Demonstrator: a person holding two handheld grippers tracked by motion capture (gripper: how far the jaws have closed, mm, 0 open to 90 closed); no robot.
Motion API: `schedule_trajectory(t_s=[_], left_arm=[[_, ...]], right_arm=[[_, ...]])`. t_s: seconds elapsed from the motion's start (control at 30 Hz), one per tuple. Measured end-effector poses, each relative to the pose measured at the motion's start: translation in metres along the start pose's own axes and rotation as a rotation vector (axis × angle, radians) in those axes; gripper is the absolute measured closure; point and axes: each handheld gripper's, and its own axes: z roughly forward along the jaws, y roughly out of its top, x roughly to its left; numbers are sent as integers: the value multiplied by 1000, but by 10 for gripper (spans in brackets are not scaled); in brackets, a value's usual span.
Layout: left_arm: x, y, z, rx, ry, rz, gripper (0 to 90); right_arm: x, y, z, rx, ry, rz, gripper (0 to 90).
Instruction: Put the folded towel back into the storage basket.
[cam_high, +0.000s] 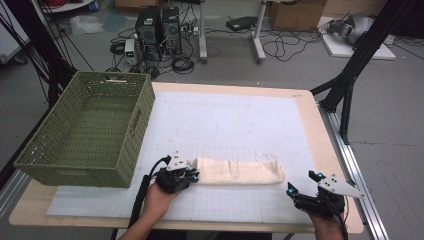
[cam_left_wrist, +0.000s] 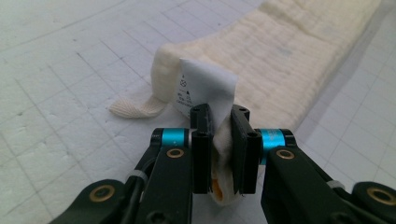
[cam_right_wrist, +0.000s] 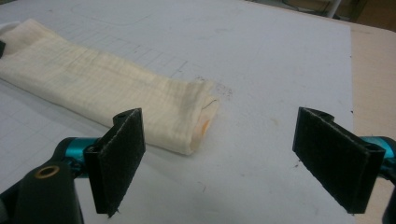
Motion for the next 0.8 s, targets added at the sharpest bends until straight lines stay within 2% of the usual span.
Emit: schedule_trajectory(t_s=[0.07, 0.17, 0.27, 0.37, 0.53, 0.73, 0.77, 0.8], left_arm=[[2, 0, -4, -36, -10, -27, 804], [6, 1, -10, -75, -21, -41, 805], [7, 0, -15, -85, -18, -24, 805], [8, -1, -19, -102, -25, -27, 805], [8, -2, -25, -125, -39, -21, 802], [7, -8, -30, -134, -32, 18, 802], [7, -9, -31, -135, -30, 21, 802], [7, -9, -31, -136, -30, 22, 802]], right_arm=[[-1, -1, 0, -2, -1, 12, 156], [-2, -1, -1, -11, -2, 14, 155], [-2, -1, -1, -16, -7, 7, 155], [-1, -1, 0, -15, -16, 5, 154], [2, 2, 4, -11, -22, 34, 155], [10, 3, 12, 14, 14, 23, 163], [12, 3, 15, 20, 28, 18, 218], [14, 3, 17, 26, 32, 15, 235]])
